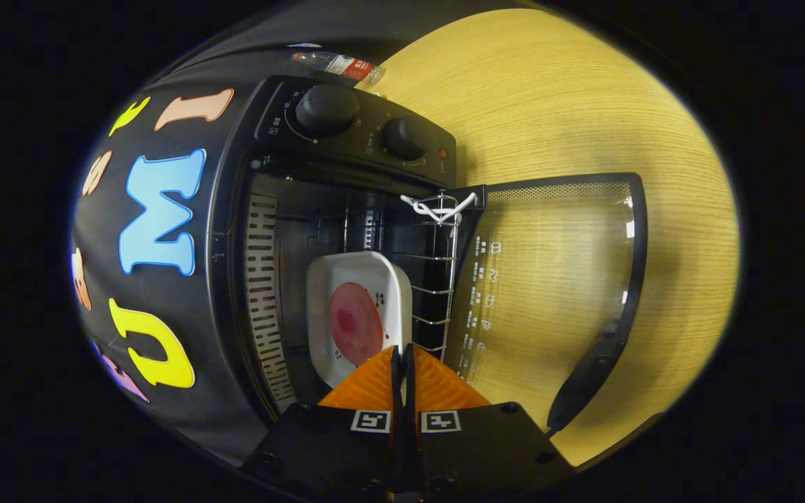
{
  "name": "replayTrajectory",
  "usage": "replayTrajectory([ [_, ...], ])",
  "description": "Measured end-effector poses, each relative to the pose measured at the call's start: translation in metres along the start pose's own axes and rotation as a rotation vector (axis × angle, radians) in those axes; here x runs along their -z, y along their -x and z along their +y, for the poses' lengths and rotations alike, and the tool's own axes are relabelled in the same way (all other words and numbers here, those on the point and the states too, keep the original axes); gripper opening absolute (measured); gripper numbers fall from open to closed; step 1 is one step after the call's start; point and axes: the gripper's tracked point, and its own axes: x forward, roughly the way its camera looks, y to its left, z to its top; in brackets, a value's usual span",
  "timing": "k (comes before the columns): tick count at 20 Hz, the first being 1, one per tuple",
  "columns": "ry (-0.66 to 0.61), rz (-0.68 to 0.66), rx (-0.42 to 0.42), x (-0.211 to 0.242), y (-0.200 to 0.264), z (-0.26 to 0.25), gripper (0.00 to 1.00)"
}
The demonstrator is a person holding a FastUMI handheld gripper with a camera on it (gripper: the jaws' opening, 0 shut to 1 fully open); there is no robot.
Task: Open the toaster oven, put the food inside, and close the toaster oven door.
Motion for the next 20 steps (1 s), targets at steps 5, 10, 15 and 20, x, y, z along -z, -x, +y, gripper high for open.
replayTrajectory([
  [5,-0.005,-0.020,0.000,0.000,-0.007,0.007,0.04],
  [10,0.014,-0.008,-0.065,0.006,0.001,0.019,0.14],
  [15,0.099,0.001,-0.122,0.009,0.025,0.028,0.90],
  [20,0.285,0.033,-0.144,0.015,0.061,0.023,0.97],
])
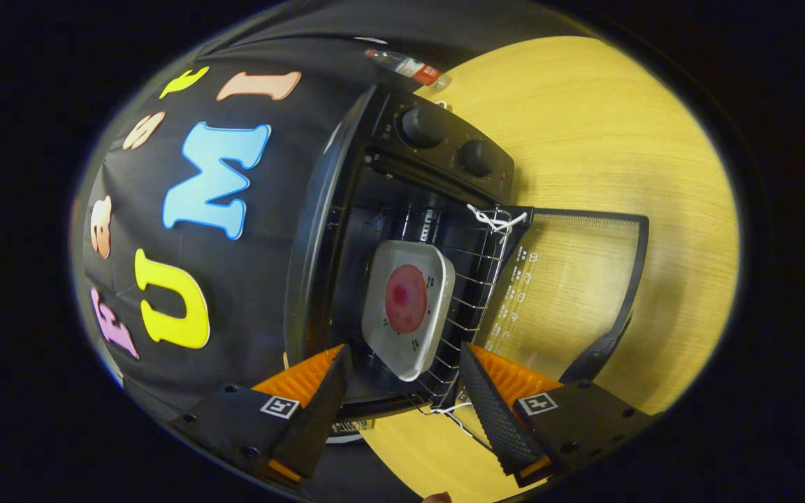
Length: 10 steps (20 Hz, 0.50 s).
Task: Open the toaster oven, put the food inside, and close the toaster oven door.
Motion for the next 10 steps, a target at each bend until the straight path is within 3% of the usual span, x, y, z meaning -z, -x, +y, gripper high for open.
replayTrajectory([
  [10,0.509,0.089,0.011,0.016,0.070,-0.038,0.97],
])
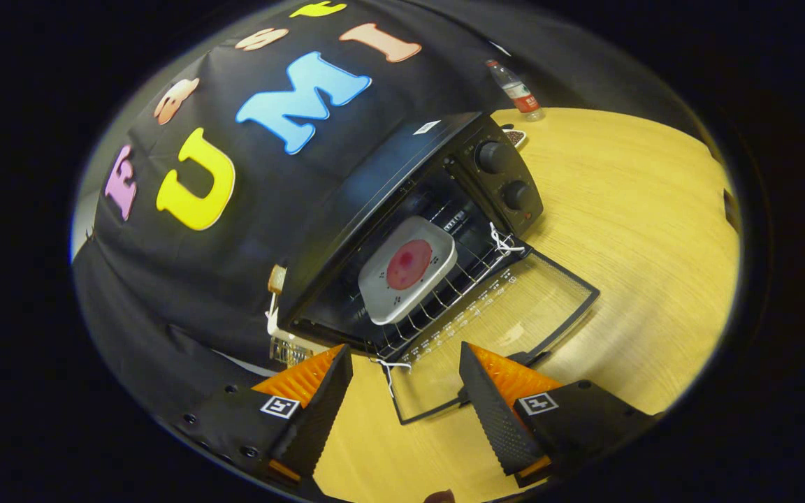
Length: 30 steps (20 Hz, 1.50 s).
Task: Open the toaster oven, put the food inside, and close the toaster oven door.
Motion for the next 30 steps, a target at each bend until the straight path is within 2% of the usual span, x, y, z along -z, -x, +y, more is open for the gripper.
replayTrajectory([
  [6,0.253,0.034,0.035,0.024,0.008,-0.017,0.98],
  [12,0.423,0.111,0.103,0.046,0.004,-0.044,0.98],
  [24,0.531,0.283,0.218,0.078,-0.019,-0.082,0.98],
  [30,0.570,0.303,0.261,0.081,-0.030,-0.093,0.98],
])
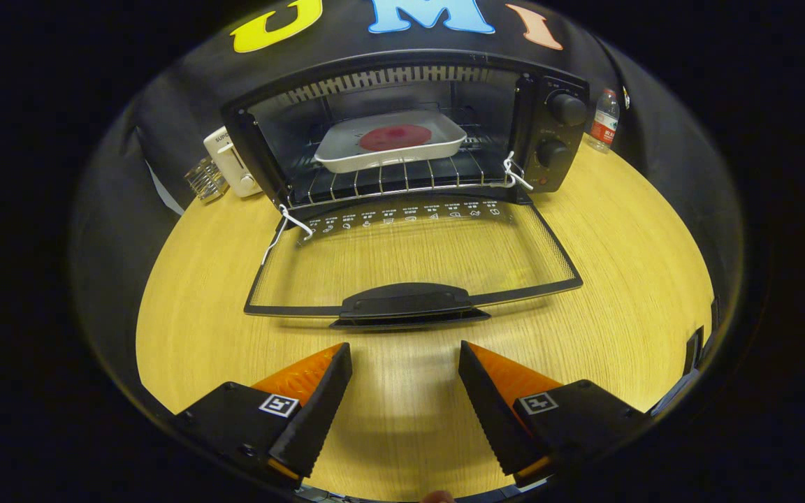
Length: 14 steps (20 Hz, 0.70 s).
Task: Open the toaster oven, put the food inside, and close the toaster oven door.
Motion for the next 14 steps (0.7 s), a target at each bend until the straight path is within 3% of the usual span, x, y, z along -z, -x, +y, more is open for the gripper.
replayTrajectory([
  [14,0.062,-0.050,0.027,-0.009,-0.002,-0.008,0.98],
])
